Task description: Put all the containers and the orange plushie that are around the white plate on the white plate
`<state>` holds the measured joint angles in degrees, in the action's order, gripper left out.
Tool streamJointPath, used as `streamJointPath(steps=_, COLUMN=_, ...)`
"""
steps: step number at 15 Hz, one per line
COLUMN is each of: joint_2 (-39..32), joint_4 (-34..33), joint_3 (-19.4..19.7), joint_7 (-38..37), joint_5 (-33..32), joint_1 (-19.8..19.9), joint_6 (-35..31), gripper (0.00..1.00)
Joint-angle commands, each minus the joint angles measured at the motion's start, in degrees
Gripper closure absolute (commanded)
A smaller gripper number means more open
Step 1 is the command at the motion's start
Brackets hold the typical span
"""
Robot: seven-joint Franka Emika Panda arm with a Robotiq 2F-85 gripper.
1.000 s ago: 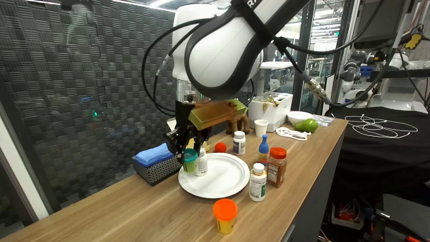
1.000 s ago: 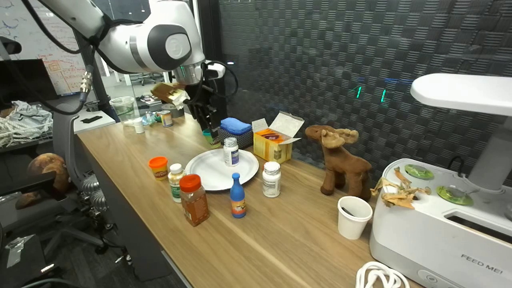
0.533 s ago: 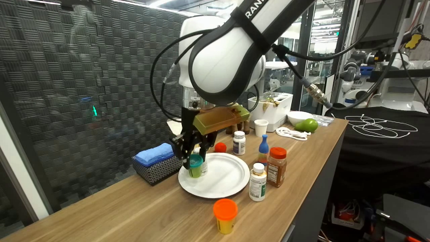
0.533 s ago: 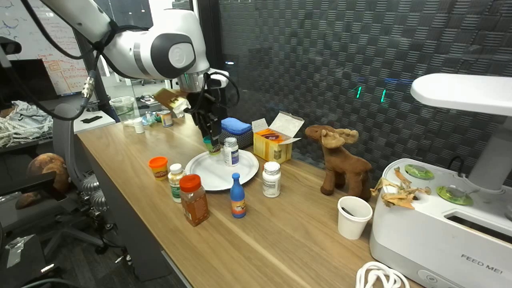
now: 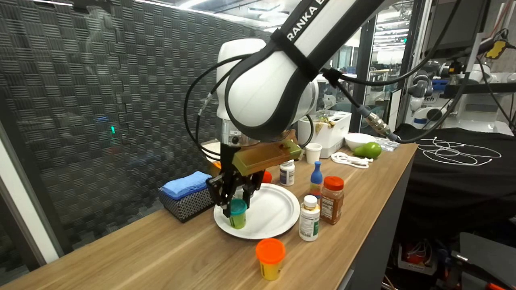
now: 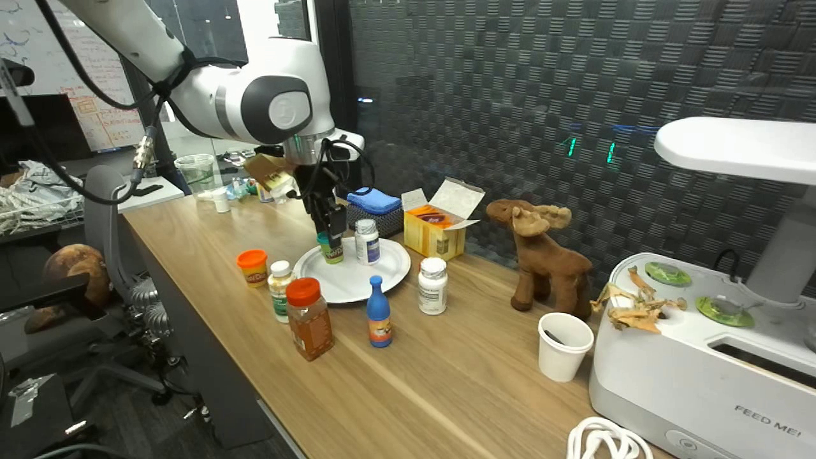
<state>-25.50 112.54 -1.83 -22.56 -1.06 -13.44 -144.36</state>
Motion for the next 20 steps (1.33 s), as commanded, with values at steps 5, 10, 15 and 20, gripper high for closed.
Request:
streamJointPath(steps=5, joint_2=2.4, joint_4=0.6, joint_3=-0.2, joint_7=0.4, joint_5=0.9, joint_1=0.7, joint_6=1.3, gripper=0.12)
streamJointPath(steps=10, joint_2=9.6, joint_4=4.8, joint_3=-0.5, joint_7=-3.3, joint_5=1.2, joint_1=-0.1, joint_6=4.7, gripper=0.00)
streamJointPath(steps=15, joint_2=17.1, joint_4=11.3, joint_3=-3.6, joint_7=-6.9, joint_5=2.6, joint_1=-0.6, joint_6=5.5, gripper=0.00)
streamJointPath(steps=20, joint_2=20.9, joint_4=17.7, joint_3=-6.5, joint_7=-7.4, joint_5=1.7, joint_1=-0.8, joint_6=9.3, gripper=0.00)
